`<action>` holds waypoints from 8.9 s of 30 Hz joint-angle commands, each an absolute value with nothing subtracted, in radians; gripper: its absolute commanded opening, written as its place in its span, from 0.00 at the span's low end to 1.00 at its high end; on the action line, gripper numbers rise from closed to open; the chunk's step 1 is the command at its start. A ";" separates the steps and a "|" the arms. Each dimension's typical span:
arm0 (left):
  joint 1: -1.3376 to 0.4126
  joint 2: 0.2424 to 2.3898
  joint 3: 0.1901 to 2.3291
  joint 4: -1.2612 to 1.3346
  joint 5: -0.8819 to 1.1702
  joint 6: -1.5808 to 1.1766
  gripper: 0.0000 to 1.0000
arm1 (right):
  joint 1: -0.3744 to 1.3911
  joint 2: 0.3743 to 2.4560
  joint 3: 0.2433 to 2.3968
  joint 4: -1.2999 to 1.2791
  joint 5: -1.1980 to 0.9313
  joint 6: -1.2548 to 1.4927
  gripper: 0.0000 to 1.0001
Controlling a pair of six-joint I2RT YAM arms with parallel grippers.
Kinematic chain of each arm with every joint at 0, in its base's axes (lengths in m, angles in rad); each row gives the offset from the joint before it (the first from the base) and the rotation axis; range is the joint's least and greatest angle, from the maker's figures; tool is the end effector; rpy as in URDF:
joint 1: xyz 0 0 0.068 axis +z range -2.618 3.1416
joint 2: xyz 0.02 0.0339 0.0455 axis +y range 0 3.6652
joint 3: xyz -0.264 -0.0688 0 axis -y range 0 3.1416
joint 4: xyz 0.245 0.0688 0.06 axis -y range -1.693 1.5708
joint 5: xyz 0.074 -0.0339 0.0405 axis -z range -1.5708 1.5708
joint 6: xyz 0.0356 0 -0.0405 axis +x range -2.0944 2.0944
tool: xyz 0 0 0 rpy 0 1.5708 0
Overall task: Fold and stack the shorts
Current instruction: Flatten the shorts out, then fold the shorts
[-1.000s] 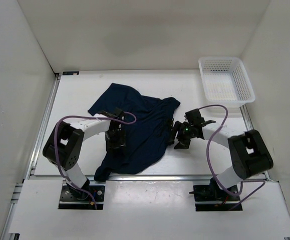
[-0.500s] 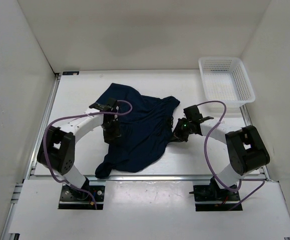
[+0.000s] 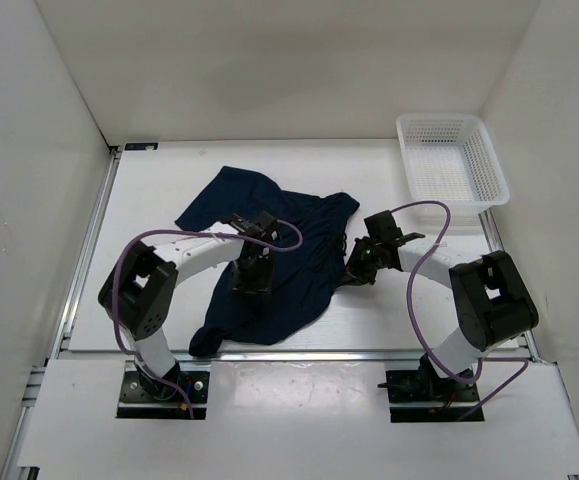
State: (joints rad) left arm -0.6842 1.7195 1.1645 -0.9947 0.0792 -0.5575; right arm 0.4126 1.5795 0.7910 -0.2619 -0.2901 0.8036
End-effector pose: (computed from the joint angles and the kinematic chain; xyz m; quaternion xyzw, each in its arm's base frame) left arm 0.2317 -0.1926 0.1870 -0.0637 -0.9971 0.0383 0.0145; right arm 0.2628 0.1261 0.1522 0.1493 0.9452 0.2601 0.1291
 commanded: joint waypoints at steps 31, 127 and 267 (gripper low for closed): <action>0.124 1.628 1.359 -0.977 0.155 -0.449 0.60 | 0.416 1.441 0.831 -0.457 -0.081 0.727 0.00; 0.005 1.983 1.397 -0.896 0.144 -0.440 0.39 | 0.345 1.391 0.901 -0.591 -0.089 0.543 0.77; -0.106 2.022 2.219 -1.267 -0.065 -0.634 0.10 | 0.224 1.466 1.238 -0.857 0.031 0.673 0.00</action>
State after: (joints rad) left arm -0.1425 1.9877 2.0724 -1.2488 -0.0090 -0.6704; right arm 0.2440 1.3937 1.1557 -0.8024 -0.0589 0.6960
